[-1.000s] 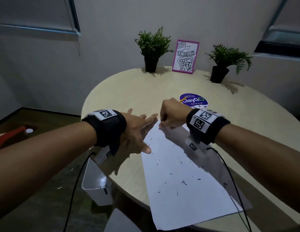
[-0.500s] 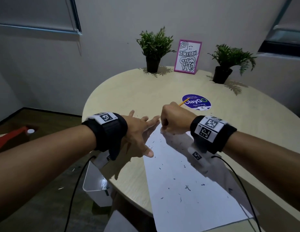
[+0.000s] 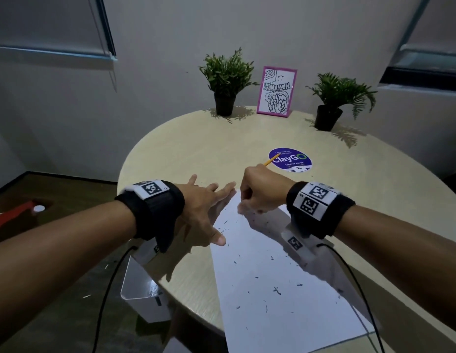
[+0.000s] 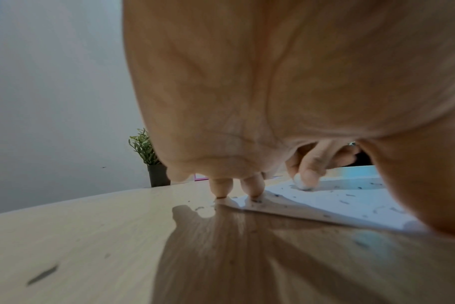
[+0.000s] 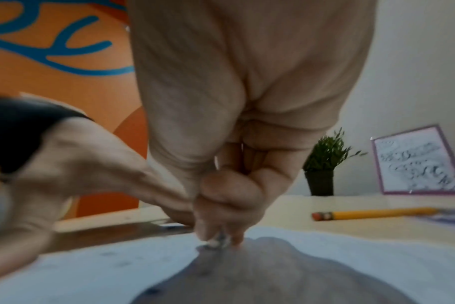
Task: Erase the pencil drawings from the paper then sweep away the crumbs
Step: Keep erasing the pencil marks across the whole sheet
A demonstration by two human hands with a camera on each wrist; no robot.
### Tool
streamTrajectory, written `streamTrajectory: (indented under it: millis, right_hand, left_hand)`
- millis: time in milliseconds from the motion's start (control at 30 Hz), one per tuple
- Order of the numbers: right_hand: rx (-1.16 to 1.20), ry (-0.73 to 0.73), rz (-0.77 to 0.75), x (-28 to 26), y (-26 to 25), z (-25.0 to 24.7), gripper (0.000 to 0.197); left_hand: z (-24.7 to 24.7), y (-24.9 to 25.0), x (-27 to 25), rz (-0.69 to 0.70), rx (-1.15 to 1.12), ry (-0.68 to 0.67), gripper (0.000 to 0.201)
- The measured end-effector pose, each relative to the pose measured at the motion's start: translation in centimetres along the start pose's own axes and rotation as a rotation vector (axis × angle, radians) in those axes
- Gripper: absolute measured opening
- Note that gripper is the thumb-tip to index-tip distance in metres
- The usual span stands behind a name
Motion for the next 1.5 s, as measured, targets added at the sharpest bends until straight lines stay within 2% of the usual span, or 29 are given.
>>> streamTrajectory:
  millis: [67,133,267,367,500,700,800,900,1033,1133,1200,1333,1400,1500]
  right_hand:
    - [-0.021,0.064,0.078,0.7,1.2,-0.9,0.023]
    - [-0.028,0.087,0.078,0.7,1.2,-1.1,0.023]
    - [-0.018,-0.05,-0.058,-1.1,-1.9,0.6,0.014]
    - [0.021,-0.04,-0.045,-1.0,-1.3,0.4,0.018]
    - [0.052,0.022,0.043,-0.4,1.3,-0.3,0.015]
    - [0.077,0.08,0.075,-0.5,1.4,0.0,0.016]
    - [0.061,0.07,0.071,0.0,1.6,0.0,0.018]
    - [0.071,0.07,0.075,0.1,2.3,0.0,0.016]
    - [0.127,0.105,0.095,-0.1,2.9,-0.2,0.026]
    - [0.159,-0.014,-0.006,-1.0,0.6,0.8,0.026]
    - [0.145,-0.094,-0.042,-1.3,0.0,1.0,0.025]
    - [0.066,0.044,0.076,0.4,3.4,-0.8,0.031]
    - [0.022,0.088,0.082,0.4,3.4,-1.1,0.026]
    - [0.024,-0.012,-0.074,-0.8,0.2,0.3,0.019]
  left_hand:
    - [0.0,-0.2,0.2,-0.008,0.013,-0.002,0.137]
    - [-0.1,0.2,0.1,-0.021,0.032,-0.01,0.136]
    - [-0.3,0.5,-0.2,-0.028,0.034,-0.021,0.131]
    - [-0.2,0.4,-0.2,-0.012,0.024,-0.012,0.13]
    - [-0.4,0.7,-0.3,0.074,-0.01,0.079,0.127]
    - [-2.7,1.7,0.6,0.182,-0.013,0.186,0.117]
    - [-2.6,2.9,1.7,0.201,0.0,0.114,0.106]
    - [-1.4,3.0,2.6,0.176,0.012,0.018,0.116]
    - [-1.4,3.0,2.8,0.162,0.089,0.023,0.124]
    - [-1.7,3.2,3.1,0.155,0.183,0.017,0.113]
    - [-1.8,3.3,3.2,0.149,0.215,0.02,0.112]
    - [-1.7,3.3,3.2,0.093,0.28,-0.005,0.128]
    - [-1.7,3.3,3.1,0.079,0.286,-0.015,0.129]
    - [-1.8,3.2,3.1,0.092,0.271,-0.007,0.119]
Point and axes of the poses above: each hand's wrist, its own x-axis towards the middle knuckle, its own z-axis out of the palm, y = z × x, the point moved 7 cm from there along x, towards the middle knuckle
